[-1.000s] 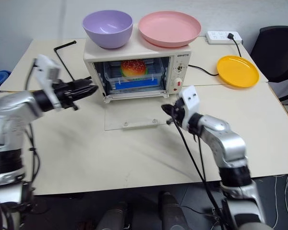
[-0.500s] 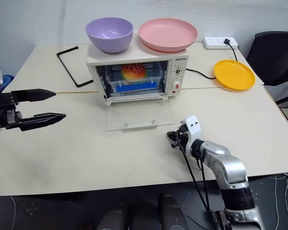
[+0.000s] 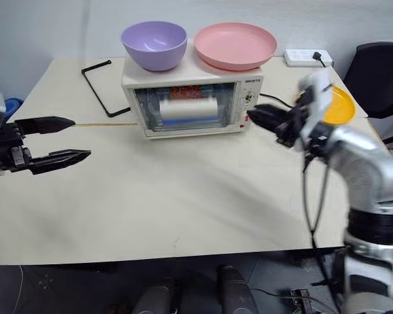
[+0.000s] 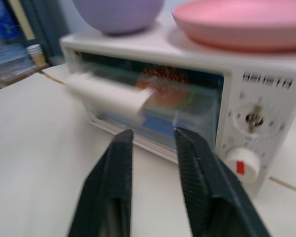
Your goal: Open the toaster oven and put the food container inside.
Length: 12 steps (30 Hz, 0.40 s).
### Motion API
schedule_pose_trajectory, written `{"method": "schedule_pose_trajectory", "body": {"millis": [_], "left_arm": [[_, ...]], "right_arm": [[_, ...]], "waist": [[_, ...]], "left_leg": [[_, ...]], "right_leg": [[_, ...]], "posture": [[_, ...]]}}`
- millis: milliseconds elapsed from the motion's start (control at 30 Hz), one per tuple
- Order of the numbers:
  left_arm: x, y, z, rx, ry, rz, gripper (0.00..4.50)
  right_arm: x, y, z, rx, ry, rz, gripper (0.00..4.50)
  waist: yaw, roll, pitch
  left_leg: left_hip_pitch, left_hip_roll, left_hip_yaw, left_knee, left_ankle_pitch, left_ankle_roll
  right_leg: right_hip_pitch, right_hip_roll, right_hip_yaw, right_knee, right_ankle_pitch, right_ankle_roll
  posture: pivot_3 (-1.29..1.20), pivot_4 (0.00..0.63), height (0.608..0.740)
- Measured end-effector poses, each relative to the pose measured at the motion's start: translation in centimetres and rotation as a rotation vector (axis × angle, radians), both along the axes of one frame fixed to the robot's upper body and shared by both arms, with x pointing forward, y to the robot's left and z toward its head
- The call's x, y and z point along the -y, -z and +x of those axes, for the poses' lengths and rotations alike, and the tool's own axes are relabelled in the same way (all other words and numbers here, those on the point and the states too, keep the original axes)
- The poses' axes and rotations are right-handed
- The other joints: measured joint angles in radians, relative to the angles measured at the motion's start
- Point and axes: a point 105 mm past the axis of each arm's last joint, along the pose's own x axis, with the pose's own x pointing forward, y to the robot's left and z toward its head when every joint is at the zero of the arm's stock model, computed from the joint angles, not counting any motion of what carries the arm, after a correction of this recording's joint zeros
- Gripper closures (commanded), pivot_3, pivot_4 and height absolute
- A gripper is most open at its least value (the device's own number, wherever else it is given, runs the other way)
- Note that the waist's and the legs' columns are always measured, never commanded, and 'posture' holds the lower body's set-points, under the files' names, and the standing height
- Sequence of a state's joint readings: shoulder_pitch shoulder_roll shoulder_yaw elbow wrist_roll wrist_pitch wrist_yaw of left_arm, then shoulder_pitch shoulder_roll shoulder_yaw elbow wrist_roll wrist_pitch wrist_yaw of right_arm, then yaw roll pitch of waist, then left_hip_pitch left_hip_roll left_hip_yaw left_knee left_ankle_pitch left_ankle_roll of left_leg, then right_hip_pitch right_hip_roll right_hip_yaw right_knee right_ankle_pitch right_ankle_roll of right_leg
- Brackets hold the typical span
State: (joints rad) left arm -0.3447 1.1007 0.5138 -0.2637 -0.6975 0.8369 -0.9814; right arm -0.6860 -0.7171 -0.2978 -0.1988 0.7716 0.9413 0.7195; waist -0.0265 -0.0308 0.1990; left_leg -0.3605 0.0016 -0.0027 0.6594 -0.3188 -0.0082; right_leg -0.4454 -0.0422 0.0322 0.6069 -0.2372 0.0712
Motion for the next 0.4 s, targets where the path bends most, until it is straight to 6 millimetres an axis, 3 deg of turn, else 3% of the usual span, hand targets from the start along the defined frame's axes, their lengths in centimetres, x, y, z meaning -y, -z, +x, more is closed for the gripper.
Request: {"method": "schedule_pose_trajectory", "body": {"millis": [200, 400], "left_arm": [[-0.2, -0.3, 0.0, 0.014, -0.003, -0.005, 0.0], [-0.6, -1.3, 0.2, 0.045, -0.019, -0.031, 0.0]], "right_arm": [[2.2, -0.9, -1.9, -0.062, -0.038, -0.016, 0.2], [3.2, 1.5, -2.0, -0.128, -0.004, -0.065, 0.06]], "waist": [[-0.006, 0.001, 0.001], [-0.004, 0.001, 0.001]], "left_leg": [[0.0, 0.0, 0.004, 0.0, 0.0, 0.0], [0.001, -0.001, 0.007, 0.001, 0.0, 0.001]], "right_leg": [[-0.001, 0.0, 0.003, 0.001, 0.0, 0.001], [-0.001, 0.001, 0.003, 0.002, 0.001, 0.002]], "posture": [[0.0, 0.15, 0.74], [0.0, 0.15, 0.74]]}}
